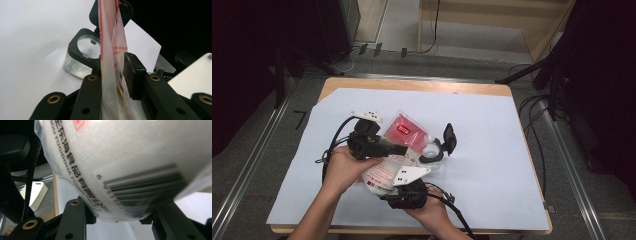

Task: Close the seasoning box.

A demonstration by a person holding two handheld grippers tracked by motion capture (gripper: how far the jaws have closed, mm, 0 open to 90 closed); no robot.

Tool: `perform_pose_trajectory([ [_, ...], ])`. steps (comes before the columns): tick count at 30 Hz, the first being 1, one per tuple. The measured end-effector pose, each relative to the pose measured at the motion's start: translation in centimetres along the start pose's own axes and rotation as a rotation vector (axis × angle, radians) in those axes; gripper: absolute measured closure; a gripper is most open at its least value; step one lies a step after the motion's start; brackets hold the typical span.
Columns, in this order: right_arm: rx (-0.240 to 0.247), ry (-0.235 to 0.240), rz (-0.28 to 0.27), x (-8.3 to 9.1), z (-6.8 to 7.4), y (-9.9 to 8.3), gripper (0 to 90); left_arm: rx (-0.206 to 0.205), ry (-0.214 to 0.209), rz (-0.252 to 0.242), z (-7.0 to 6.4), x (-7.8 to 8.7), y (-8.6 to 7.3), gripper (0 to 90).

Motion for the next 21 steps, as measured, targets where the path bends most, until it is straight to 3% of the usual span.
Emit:
perform_pose_trajectory([
  [10, -0.014, -0.011, 0.019, -0.4, 0.5, 0.3, 57.9, 0.042, -0.015, 0.018, -0.1, -0.8, 0.1, 77.4],
  [13, -0.038, -0.002, 0.030, -0.6, 0.7, 0.4, 57.3, 0.042, 0.015, 0.029, -0.3, -1.2, 0.1, 76.6],
  [16, -0.040, -0.003, 0.039, -0.6, 0.8, 0.4, 57.0, 0.070, 0.024, 0.041, -0.2, -1.3, 0.1, 75.9],
  [21, -0.035, -0.007, 0.051, -0.7, 1.1, 0.6, 60.1, 0.107, -0.005, 0.050, 0.0, -1.7, 0.2, 71.1],
])
Point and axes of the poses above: each handheld gripper's, and its own axes: x roughly backward along the jaws, y roughly out of its top, z roughly to its left, the point moved 1 cm from there along -x, roughly forward along the jaws, and after that the axes turned 5 degrees about x, right-handed, at the moved point
